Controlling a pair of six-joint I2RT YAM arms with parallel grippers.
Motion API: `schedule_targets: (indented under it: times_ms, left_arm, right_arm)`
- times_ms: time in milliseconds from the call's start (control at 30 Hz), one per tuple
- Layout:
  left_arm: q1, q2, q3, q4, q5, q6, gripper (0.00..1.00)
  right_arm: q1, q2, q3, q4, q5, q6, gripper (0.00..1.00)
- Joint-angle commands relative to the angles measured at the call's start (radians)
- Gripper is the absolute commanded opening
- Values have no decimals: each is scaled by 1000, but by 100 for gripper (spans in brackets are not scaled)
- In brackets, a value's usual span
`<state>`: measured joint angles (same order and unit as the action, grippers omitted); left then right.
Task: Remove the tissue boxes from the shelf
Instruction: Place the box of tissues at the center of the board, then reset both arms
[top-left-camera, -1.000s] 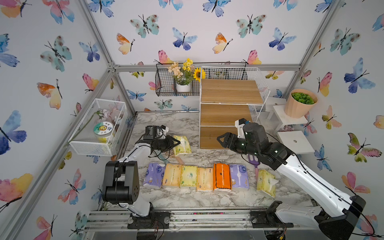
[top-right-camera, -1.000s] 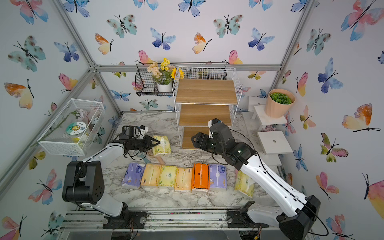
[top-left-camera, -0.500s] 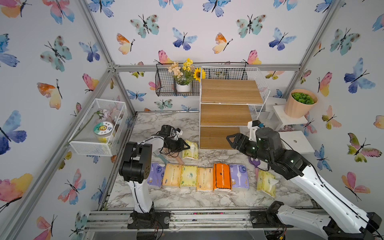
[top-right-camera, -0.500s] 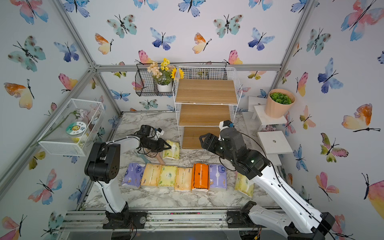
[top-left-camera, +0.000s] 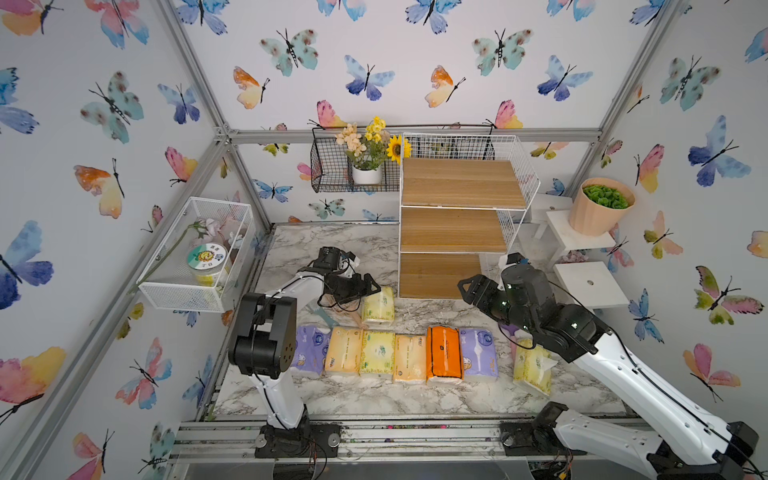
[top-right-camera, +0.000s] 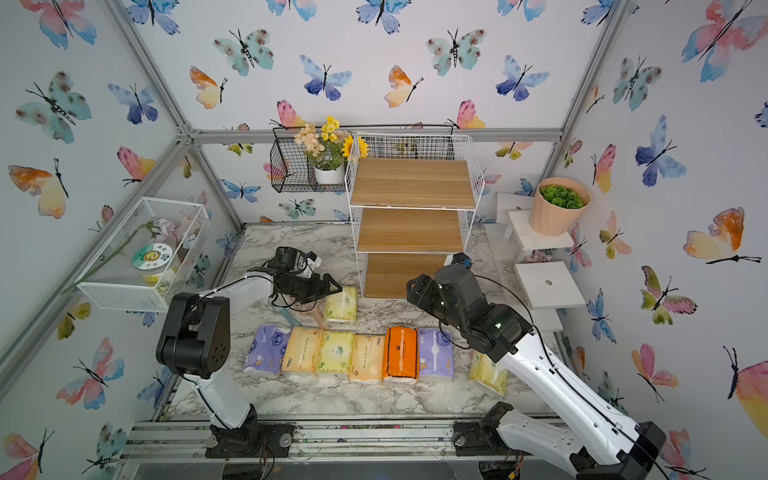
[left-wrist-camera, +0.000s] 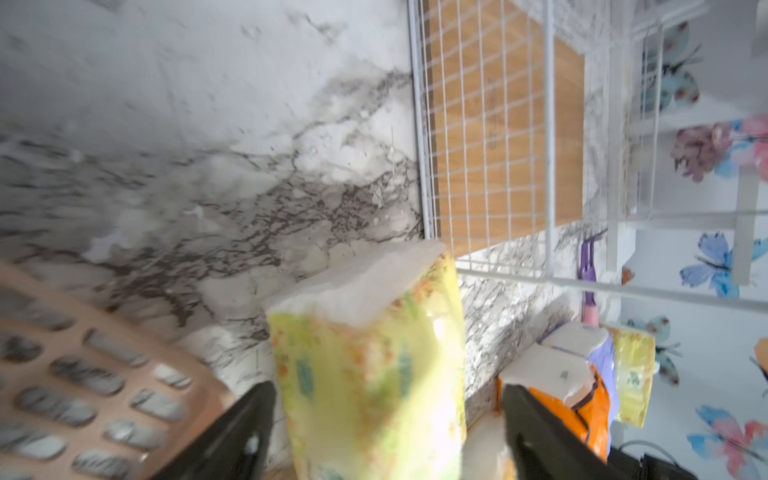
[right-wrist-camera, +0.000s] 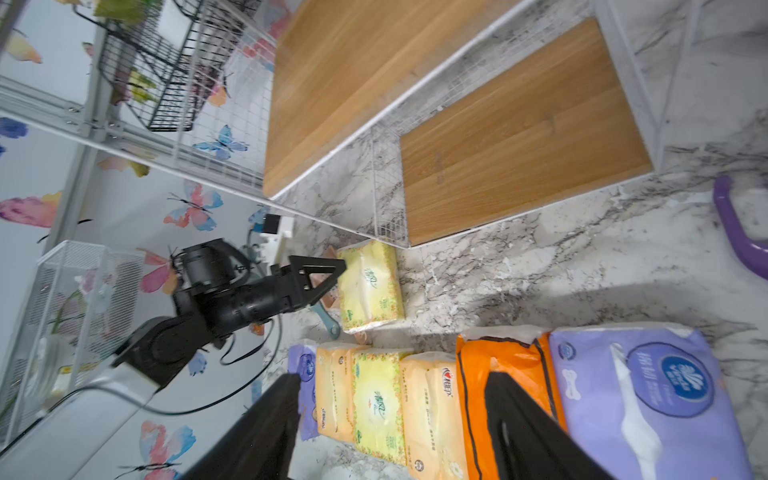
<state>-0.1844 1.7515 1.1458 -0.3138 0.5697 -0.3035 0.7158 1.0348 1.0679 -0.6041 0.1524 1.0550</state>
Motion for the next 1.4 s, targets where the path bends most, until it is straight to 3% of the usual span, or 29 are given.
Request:
schedule_targets:
  times_ms: [0, 133, 267, 433, 600, 767, 967, 1200, 1267, 1367]
  left_arm:
    - [2, -138, -40, 0, -259, -99, 99]
    - [0, -293, -135, 30, -506, -196, 99]
    - [2, -440, -246, 76, -699, -248, 99]
    - [3, -582, -373, 163, -828, -232, 99]
    - [29, -666, -519, 321, -934, -108, 99]
    - [140, -701, -597, 422, -871, 9, 99]
    - [240, -711, -654, 494, -828, 115, 99]
    - [256, -791, -798, 652, -839, 161, 99]
    - [259, -811, -854, 735, -802, 164, 99]
    - [276, -833, -924, 843, -716, 167, 99]
  right_arm:
    - [-67, 15, -54, -21, 56, 26, 75]
    - [-271, 65, -122, 41, -9, -89, 75]
    - [-409, 90, -179, 157, 52, -239, 77]
    - [-494, 140, -262, 376, 152, -452, 80]
    - [-586, 218, -367, 639, 231, -637, 81]
    - [-595, 305, -431, 834, 263, -793, 85]
    - [-601, 409, -483, 979, 289, -881, 91]
    - [-605, 444, -654, 1406, 171, -953, 91]
    - [-605, 476, -667, 1479, 116, -993, 87]
    - [-605, 517, -756, 1678, 67, -1023, 89]
